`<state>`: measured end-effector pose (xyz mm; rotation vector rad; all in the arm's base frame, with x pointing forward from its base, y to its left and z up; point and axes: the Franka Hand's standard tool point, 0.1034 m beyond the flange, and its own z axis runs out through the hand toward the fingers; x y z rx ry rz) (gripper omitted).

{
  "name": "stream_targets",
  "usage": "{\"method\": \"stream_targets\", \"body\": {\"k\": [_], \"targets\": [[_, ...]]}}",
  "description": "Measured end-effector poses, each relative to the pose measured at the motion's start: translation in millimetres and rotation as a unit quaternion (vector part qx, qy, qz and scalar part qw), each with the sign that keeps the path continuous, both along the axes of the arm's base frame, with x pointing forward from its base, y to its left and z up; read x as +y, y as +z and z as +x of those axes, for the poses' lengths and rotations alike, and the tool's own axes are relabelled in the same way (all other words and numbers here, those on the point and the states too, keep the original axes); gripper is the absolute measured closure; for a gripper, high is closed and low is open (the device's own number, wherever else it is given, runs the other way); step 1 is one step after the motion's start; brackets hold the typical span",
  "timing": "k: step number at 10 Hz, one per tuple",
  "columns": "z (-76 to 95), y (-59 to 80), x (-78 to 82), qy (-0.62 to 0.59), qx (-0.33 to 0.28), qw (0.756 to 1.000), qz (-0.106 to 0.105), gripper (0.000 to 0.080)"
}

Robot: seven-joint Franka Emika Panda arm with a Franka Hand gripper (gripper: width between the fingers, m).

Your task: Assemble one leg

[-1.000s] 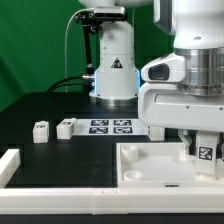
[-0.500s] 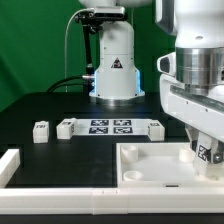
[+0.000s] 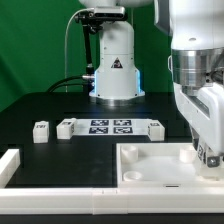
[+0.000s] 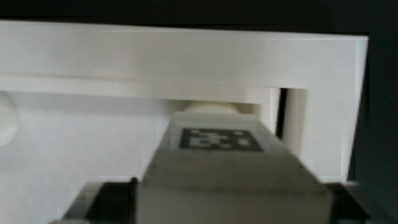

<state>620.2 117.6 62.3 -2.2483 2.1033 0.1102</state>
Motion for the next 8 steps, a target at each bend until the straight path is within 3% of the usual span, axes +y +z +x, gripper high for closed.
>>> {"method": "stream_targets", "body": {"k": [1, 2, 4, 8], "targets": [[0.2, 0.2, 1.7, 0.052, -0.006, 0.999, 0.001, 0.0297], [0.0, 0.3, 2.2, 0.121, -0.012, 0.993, 0.0, 0.0182], [-0.9, 0.8, 5.5, 0.233, -0.018, 0.972, -0.004, 0.016], [-1.6, -0.1, 3.6, 0.449, -0.036, 0.893, -0.001, 0.0151]]}}
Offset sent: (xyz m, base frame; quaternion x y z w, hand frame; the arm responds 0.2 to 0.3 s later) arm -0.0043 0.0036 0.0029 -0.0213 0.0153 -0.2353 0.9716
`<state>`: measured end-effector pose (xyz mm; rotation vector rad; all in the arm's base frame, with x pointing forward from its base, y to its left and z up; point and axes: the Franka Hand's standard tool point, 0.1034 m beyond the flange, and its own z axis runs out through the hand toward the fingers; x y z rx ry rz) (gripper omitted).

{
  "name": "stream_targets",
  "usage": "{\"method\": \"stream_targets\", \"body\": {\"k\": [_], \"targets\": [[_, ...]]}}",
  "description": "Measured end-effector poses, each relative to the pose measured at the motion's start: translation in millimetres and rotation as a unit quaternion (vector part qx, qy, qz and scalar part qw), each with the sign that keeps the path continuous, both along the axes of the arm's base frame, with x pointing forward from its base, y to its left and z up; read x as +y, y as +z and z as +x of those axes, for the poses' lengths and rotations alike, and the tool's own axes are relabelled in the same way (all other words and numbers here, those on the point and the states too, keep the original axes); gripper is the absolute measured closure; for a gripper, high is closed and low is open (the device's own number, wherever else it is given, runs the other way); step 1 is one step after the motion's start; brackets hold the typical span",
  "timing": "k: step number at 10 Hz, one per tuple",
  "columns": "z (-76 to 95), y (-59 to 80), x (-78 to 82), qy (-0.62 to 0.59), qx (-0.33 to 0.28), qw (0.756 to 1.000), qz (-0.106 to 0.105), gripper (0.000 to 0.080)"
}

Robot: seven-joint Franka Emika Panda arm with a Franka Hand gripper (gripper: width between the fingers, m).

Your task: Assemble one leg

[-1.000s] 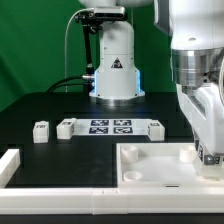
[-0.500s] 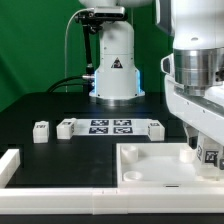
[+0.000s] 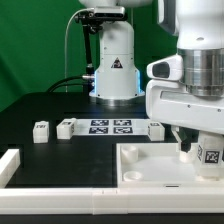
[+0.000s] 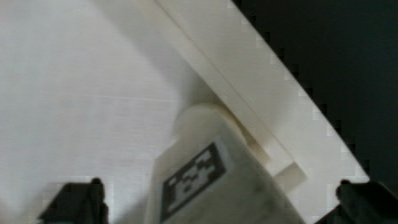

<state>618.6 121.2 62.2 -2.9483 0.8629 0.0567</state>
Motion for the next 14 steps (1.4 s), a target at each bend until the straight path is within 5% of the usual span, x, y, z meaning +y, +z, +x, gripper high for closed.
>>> {"method": "stream_targets", "body": {"k": [3, 6, 8, 11, 14], "targets": [[0.9, 0.6, -3.5, 0.146, -0.012, 0.989, 0.001, 0.0151], [0.9, 0.2, -4.1, 0.158, -0.013, 0.987, 0.003, 0.0178], [0.8, 0.1, -4.0, 0.148, -0.012, 0.989, 0.003, 0.0525], [0.9, -0.1, -3.1, 0.108, -0.009, 0.994, 0.003, 0.0524], [0.5, -0.6, -2.6, -0.128, 0.007, 0.992, -0.005, 0.0524]]}}
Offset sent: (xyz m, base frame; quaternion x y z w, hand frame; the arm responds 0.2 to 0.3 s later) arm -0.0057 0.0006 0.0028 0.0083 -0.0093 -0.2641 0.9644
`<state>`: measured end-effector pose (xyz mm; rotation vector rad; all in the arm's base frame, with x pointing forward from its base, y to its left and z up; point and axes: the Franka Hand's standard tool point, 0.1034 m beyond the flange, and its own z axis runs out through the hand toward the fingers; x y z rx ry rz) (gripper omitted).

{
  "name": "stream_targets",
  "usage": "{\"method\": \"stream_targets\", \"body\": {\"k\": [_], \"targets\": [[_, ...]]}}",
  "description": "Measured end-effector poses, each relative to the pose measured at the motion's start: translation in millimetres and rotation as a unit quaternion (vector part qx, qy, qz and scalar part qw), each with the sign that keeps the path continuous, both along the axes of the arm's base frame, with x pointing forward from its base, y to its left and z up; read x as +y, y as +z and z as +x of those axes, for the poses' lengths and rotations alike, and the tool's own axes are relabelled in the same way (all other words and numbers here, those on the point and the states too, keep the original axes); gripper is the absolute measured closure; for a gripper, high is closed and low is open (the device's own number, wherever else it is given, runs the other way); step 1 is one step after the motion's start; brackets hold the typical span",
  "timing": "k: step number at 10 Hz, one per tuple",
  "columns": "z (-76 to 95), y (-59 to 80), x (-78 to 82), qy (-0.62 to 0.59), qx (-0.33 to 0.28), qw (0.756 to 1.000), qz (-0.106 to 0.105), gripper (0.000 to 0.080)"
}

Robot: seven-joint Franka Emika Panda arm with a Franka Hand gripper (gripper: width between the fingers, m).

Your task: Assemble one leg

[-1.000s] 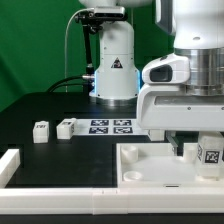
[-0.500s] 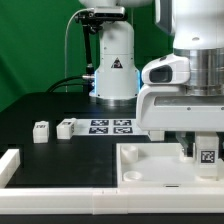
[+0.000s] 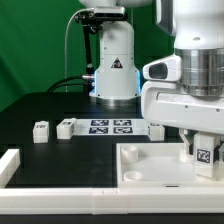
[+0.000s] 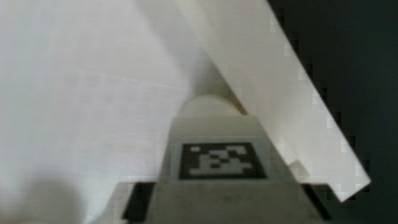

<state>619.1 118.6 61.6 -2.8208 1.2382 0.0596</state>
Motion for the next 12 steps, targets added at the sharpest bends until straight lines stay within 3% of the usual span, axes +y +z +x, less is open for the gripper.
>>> {"method": "stream_targets", "body": {"k": [5, 6, 7, 8, 9, 10, 12], "targets": [[-0.5, -1.1, 2.2, -0.277, 0.016, 0.961, -0.008, 0.0522], [-0.8, -1.6, 4.4, -0.324, 0.021, 0.946, -0.004, 0.0425], [-0.9, -1.6, 4.8, -0.31, 0.02, 0.951, -0.003, 0.0425], [-1.1, -1.4, 6.1, -0.309, 0.02, 0.951, -0.003, 0.0244], [-1.2, -0.6, 9.1, -0.271, 0.017, 0.962, -0.003, 0.0244], [-1.2, -0.9, 8.9, -0.19, 0.01, 0.982, -0.002, 0.0169], [-1.4, -1.8, 6.6, -0.057, 0.001, 0.998, -0.001, 0.0156]]}}
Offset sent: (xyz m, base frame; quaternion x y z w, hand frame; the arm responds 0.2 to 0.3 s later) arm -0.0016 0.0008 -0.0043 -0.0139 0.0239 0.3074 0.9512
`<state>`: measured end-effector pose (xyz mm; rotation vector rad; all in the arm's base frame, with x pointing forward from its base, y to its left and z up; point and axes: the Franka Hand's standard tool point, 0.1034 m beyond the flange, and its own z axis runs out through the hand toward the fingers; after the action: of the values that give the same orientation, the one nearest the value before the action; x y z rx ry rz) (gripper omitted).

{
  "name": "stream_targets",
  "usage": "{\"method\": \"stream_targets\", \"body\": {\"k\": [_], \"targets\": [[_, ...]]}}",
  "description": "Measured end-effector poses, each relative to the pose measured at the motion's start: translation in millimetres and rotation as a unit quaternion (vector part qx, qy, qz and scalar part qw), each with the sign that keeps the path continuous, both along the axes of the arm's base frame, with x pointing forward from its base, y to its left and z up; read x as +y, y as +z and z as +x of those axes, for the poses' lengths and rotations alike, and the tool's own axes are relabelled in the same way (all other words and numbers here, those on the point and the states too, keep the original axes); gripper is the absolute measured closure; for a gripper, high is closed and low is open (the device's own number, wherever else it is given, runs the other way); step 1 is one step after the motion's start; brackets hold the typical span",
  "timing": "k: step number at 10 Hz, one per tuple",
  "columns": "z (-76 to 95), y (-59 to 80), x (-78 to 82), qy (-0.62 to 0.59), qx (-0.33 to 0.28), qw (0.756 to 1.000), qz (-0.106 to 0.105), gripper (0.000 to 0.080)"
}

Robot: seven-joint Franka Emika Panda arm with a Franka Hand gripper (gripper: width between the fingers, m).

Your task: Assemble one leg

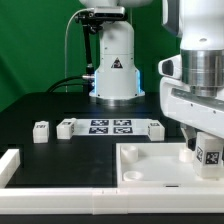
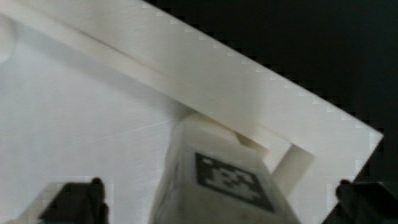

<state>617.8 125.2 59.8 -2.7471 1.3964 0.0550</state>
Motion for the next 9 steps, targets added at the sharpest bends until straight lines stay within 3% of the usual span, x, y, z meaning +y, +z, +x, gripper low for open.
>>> {"method": "stream_targets", "body": {"k": [4, 9], "targets": [[1.4, 0.3, -4.3, 0.217, -0.013, 0.976, -0.008, 0.0151], [2.6, 1.5, -9.1, 0.419, -0.022, 0.907, -0.02, 0.0151]]}}
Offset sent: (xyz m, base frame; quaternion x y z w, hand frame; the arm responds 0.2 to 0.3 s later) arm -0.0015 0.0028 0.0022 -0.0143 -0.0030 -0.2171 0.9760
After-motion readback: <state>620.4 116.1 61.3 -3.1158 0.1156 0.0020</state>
